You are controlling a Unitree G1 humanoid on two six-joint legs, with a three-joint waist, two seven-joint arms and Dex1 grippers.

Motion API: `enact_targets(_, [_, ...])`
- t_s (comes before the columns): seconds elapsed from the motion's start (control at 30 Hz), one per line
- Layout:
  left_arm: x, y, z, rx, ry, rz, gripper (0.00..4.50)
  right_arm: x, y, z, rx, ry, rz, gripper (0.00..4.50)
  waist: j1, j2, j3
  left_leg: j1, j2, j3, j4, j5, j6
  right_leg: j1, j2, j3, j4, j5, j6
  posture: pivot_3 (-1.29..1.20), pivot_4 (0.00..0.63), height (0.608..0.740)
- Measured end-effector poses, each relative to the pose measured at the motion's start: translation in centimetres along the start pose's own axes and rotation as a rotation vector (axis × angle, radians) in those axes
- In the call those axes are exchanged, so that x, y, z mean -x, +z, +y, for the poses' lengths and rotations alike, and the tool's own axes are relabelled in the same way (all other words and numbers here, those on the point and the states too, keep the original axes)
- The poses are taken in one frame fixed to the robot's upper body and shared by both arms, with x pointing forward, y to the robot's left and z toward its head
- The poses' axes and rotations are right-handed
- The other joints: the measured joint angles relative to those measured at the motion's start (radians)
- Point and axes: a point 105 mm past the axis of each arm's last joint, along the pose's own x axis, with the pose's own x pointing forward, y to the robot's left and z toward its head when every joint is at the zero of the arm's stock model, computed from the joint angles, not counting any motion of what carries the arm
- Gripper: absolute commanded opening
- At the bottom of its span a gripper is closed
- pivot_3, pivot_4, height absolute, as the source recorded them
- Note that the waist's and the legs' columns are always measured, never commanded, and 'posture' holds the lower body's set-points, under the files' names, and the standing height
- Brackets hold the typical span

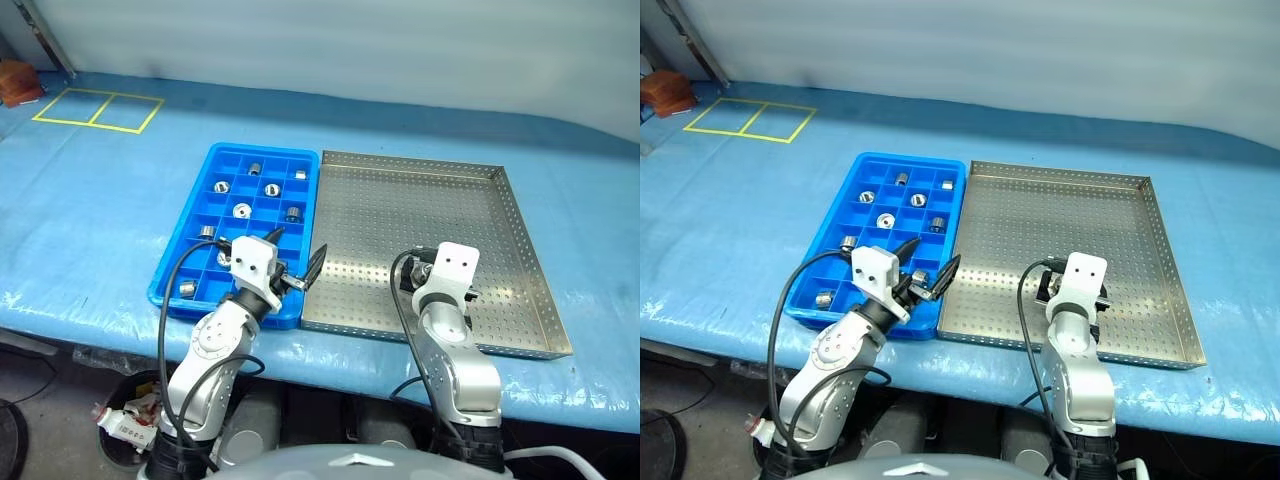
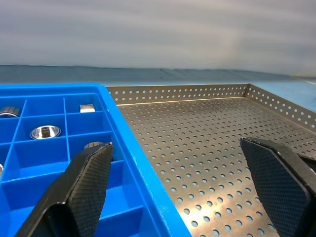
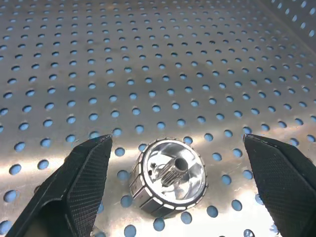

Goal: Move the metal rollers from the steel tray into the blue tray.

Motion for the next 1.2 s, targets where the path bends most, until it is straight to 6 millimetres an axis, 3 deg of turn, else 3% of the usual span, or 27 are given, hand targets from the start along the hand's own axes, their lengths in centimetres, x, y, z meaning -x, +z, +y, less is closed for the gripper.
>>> enact_targets(0.23, [0.0,0.0,-0.1,-0.003,-0.002,-0.002,4.5,0.0,0.0,0.0,-0.004,0.003,-0.003,1.75,0.001,0.0,0.0,0.0,0.0,0.0,0.0,0.0,0.0,0.0,0.0,0.0,0.0,0.0,0.0,0.17,0.15,0.74])
enact_targets(0.4, [0.0,0.2,0.1,-0.01,0.012,-0.016,4.5,0.5,0.6,1.2,0.018,0.064,0.014,1.75,0.003,0.0,0.0,0.0,0.0,0.0,0.0,0.0,0.0,0.0,0.0,0.0,0.0,0.0,0.0,0.21,0.15,0.74])
enact_targets(0.57, [0.2,0.1,0.8,-0.018,0.095,-0.025,4.5,1.5,5.4,6.1,0.068,0.289,-0.112,1.75,0.008,0.001,0.001,0.001,0.0,-0.001,0.0,0.0,0.0,0.001,0.001,-0.001,0.001,0.0,0.0,0.26,0.15,0.74])
enact_targets(0.67, [0.9,-0.4,1.6,-0.007,0.166,-0.013,4.5,1.9,6.7,8.1,0.099,0.385,-0.147,1.75,0.028,0.001,0.0,0.001,0.0,-0.001,-0.001,0.0,0.0,0.001,0.001,-0.001,0.0,0.0,0.0,0.3,0.15,0.74])
enact_targets(1.03, [3.7,-0.4,4.2,-0.033,0.393,-0.005,4.5,1.3,8.4,14.0,0.202,0.613,-0.209,1.75,0.117,0.0,0.001,0.001,0.0,-0.001,-0.003,0.0,-0.001,-0.001,0.002,-0.001,0.0,0.0,-0.001,0.47,0.15,0.74])
enact_targets(1.2, [4.3,-0.1,4.5,-0.034,0.438,-0.017,4.5,1.3,8.0,16.0,0.216,0.691,-0.207,1.75,0.19,0.0,0.001,0.001,0.0,-0.001,-0.005,0.0,-0.002,-0.003,0.002,-0.001,-0.001,0.0,-0.001,0.51,0.15,0.74])
